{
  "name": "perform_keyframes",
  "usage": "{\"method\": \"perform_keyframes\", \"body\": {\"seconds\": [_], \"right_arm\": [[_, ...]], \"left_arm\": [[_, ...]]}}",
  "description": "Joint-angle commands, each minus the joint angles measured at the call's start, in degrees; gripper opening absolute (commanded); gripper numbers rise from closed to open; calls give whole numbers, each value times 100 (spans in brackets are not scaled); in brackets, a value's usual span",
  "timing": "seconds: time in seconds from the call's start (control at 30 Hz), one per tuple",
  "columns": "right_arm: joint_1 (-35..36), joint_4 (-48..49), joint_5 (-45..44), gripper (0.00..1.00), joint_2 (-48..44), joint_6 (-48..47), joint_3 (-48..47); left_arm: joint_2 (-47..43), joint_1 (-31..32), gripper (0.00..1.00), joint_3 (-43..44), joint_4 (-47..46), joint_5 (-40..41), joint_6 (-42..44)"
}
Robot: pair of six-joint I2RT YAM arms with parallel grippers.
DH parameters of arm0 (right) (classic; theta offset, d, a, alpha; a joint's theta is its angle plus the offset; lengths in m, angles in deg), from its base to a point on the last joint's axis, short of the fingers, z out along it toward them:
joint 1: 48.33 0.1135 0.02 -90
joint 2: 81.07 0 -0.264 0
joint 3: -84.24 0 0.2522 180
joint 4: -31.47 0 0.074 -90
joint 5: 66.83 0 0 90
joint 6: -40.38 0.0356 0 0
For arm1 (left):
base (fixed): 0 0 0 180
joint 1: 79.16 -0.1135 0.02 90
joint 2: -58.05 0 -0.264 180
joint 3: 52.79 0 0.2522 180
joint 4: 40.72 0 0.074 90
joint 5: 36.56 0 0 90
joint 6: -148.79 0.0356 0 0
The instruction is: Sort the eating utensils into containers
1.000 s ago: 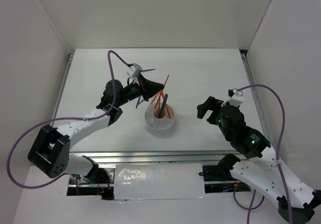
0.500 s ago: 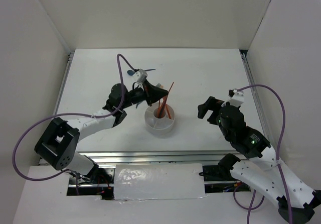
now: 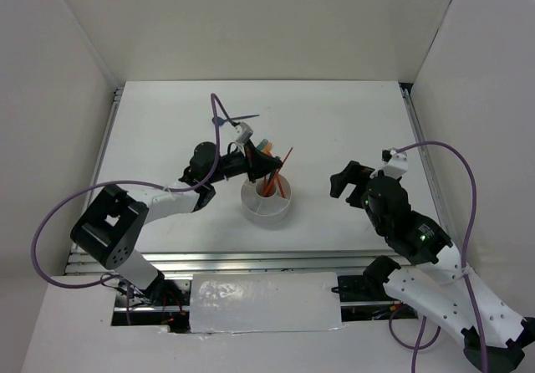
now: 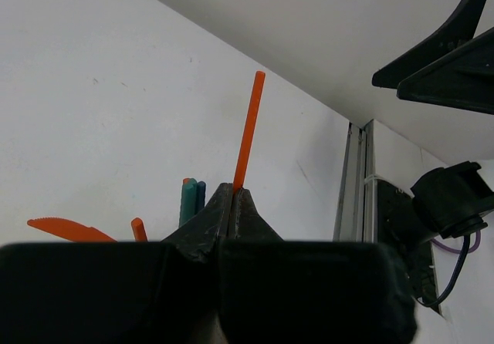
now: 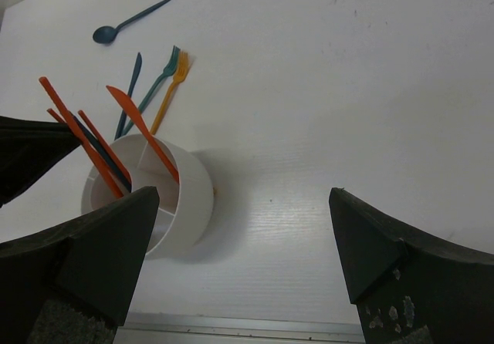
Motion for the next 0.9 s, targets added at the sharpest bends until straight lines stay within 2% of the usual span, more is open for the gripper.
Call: {"method": "perform_keyframes", "body": {"seconds": [0.0,0.07,0.1,0.13,0.17,0.27,0.47,0.53,0.57,0.6,0.63,0.67,0.73,0.8,0.83,0.87], "right_arm": [[54,-99,-166,100,-60,25,-104],[54,-73,-149,100,-51,7,-95],[54,-73,-149,100,-34,7,-95],[54,-56,-140,100,-25,7,-95],[54,-55,-131,100,-16,7,-95],[46,-20,-122,100,10,-10,-104],[54,-20,-113,100,-16,7,-95],[54,-29,-105,100,-16,-2,-104],[54,-29,-105,100,-8,7,-121],[54,-12,-87,100,1,7,-121],[54,-20,-87,100,10,7,-130],[54,6,-78,100,19,-10,-130],[63,50,-35,100,28,7,-121],[63,68,-17,100,54,-10,-121],[72,85,1,100,63,-10,-130],[54,85,10,100,72,-10,-139]], "left_arm": [[-92,23,6,46,-347,-118,279],[-162,23,15,81,-154,-100,349],[-188,23,27,81,21,-83,411],[-241,23,32,81,75,-39,420],[-293,23,42,37,110,5,438],[-513,23,57,-42,294,242,569],[-1295,14,56,317,1392,453,938],[-1716,14,54,659,2182,654,1131],[-1831,14,52,791,2515,1126,1297],[-2024,-4,51,1089,3250,1461,1456],[-2086,-12,49,1222,3561,1795,1527],[-2130,-73,48,1319,3817,2529,1536],[-2157,-205,45,1592,4477,3175,1476],[-2061,-609,52,1697,4732,3554,1300],[-1991,-749,60,1733,5012,3565,1090],[-1808,-1064,62,1777,5110,3391,1045]]}}
